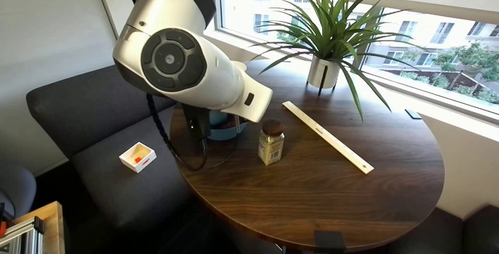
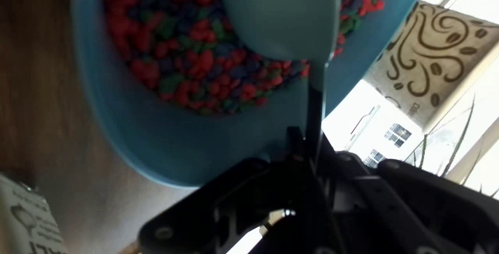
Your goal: Use the blue spoon to place some cereal from the bowl into the coffee cup.
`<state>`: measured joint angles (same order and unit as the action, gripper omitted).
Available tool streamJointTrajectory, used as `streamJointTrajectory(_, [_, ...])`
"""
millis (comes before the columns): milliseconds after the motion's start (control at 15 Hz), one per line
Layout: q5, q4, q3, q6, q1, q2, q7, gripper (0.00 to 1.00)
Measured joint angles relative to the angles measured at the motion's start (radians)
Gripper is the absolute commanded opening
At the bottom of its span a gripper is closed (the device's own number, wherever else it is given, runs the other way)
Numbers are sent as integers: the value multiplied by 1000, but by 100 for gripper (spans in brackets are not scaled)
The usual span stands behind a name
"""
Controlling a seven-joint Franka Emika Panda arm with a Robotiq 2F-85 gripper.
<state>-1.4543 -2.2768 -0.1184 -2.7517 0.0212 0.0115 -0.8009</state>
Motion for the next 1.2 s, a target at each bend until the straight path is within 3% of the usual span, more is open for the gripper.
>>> streamJointTrajectory(600, [-1,25,73,193,67,0,158,2])
streamJointTrajectory(867, [-20,58,123,322,70,-5,192,2])
streamJointTrajectory(1200, [-21,104,130,406,60,-26,227,2])
